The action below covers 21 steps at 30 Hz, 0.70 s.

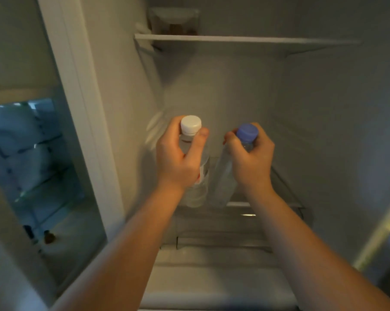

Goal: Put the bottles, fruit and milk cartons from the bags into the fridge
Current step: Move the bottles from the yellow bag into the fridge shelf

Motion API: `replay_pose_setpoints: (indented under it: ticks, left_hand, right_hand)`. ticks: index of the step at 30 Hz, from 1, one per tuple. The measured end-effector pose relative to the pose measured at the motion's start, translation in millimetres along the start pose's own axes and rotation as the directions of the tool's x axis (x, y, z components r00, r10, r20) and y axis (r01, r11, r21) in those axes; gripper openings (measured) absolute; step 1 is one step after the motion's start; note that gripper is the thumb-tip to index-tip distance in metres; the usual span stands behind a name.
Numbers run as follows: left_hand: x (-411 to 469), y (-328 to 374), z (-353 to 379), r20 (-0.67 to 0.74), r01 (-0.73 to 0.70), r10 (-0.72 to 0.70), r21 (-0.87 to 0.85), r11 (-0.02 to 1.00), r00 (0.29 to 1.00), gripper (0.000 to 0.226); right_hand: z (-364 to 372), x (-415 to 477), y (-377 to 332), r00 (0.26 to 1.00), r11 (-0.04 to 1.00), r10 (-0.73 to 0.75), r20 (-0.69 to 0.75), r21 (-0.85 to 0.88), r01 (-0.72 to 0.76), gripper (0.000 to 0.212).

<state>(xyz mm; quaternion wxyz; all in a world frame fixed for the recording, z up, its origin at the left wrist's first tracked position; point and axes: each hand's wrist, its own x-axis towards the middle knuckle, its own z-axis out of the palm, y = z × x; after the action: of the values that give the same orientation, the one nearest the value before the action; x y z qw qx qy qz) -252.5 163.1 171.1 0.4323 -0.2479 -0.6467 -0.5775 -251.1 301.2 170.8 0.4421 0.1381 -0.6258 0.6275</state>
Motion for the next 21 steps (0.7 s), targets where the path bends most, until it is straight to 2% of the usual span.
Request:
replay_pose_setpoints:
  ticks: [8,13,15,18,21]
  left_hand:
    - [21.3,-62.8,26.7,0.029,0.124,-0.124,0.016,0.992,0.992,0.031]
    - [30.0,-78.6,35.7,-0.012,0.207,-0.207,0.024,0.978,0.978,0.02]
    - [26.0,-85.4,36.1,-0.017,0.242,-0.242,0.005,0.97,0.97,0.021]
    - [9.9,-92.2,35.4,-0.003,0.33,-0.331,-0.065,0.942,0.944,0.04]
    - [-18.1,-103.1,28.1,0.05,0.404,-0.402,-0.04,0.914,0.914,0.051]
  right_hand:
    - [28.0,33.6,58.0,0.987,0.991,0.134,0.09,-0.031,-0.132,0.016]
    - [35.7,45.8,76.9,0.95,0.967,0.25,0.188,0.0,-0.255,0.008]
    - [33.6,36.8,80.3,0.935,0.964,0.246,0.254,0.037,-0.264,0.012]
    - [21.1,19.2,93.5,0.925,0.967,0.239,0.295,0.01,-0.253,0.026]
    - [1.0,-3.5,118.5,0.827,0.931,0.347,0.443,-0.051,-0.363,0.037]
